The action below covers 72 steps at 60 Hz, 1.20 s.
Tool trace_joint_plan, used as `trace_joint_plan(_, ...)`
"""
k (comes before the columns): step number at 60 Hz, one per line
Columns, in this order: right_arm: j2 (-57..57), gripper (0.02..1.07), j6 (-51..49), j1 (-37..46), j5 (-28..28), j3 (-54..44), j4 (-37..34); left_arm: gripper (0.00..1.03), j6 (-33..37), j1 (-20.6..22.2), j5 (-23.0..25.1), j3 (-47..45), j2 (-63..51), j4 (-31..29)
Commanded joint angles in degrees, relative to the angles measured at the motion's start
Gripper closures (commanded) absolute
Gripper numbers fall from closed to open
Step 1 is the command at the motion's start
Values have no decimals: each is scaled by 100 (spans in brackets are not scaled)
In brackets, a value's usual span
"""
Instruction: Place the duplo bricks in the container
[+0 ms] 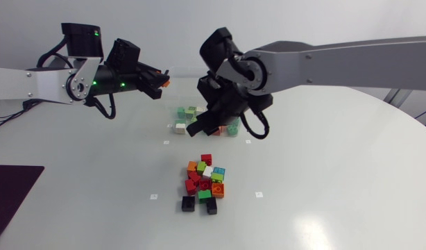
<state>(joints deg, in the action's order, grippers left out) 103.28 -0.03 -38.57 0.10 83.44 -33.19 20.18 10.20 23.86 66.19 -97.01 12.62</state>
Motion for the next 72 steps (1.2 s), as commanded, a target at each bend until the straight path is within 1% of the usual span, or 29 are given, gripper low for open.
trace_joint_plan(1, -344, 80, -32, 113, 34, -161, 14, 87, -252, 88, -48, 377, -336, 91)
trace_joint_plan(16, -819, 80, -58, 297, 34, -56, 6, 87, -340, 255, -188, 904, -951, 126)
trace_joint_plan(18, -836, 80, -76, 341, 34, -21, 6, 84, -357, 272, -215, 957, -1013, 126)
trace_joint_plan(20, -854, 80, -93, 376, 25, 6, 14, 77, -366, 290, -224, 992, -1057, 126)
trace_joint_plan(21, -871, 80, -102, 403, 25, 32, 14, 66, -366, 316, -268, 1018, -1092, 153)
trace_joint_plan(22, -871, 80, -102, 411, 25, 41, 14, 66, -366, 316, -276, 1018, -1092, 153)
trace_joint_plan(23, -889, 80, -120, 455, 17, 76, 14, 50, -357, 351, -311, 1018, -1127, 214)
trace_joint_plan(26, -880, 80, -137, 543, -19, 164, 14, 23, -340, 395, -364, 1027, -1136, 241)
trace_joint_plan(28, -871, 80, -155, 587, -36, 217, 23, 16, -322, 413, -399, 1027, -1127, 241)
trace_joint_plan(34, -801, 80, -208, 719, -124, 410, 23, 6, -322, 422, -435, 922, -951, 285)
trace_joint_plan(39, -704, 80, -296, 833, -203, 595, 32, 5, -313, 422, -443, 719, -652, 285)
trace_joint_plan(47, -432, 80, -419, 1000, -353, 885, 102, 6, -252, 387, -443, 201, 139, 206)
trace_joint_plan(55, -28, 80, -506, 1132, -467, 1210, 199, 6, 188, 413, -391, -449, 930, -23)
trace_joint_plan(58, 166, 80, -524, 1194, -502, 1350, 252, 6, 442, 448, -197, -643, 1193, -366)
trace_joint_plan(64, 570, 80, -533, 1299, -625, 1693, 260, 6, 891, 580, -136, -994, 1492, -726)
trace_joint_plan(65, 623, 80, -533, 1308, -625, 1746, 260, 6, 1110, 606, -109, -1109, 1563, -858)
trace_joint_plan(69, 842, 80, -550, 1334, -625, 1939, 260, 6, 1462, 721, -101, -1451, 1738, -937)
trace_joint_plan(72, 1027, 80, -577, 1352, -625, 2080, 260, 6, 1717, 756, -30, -1636, 1817, -1113)
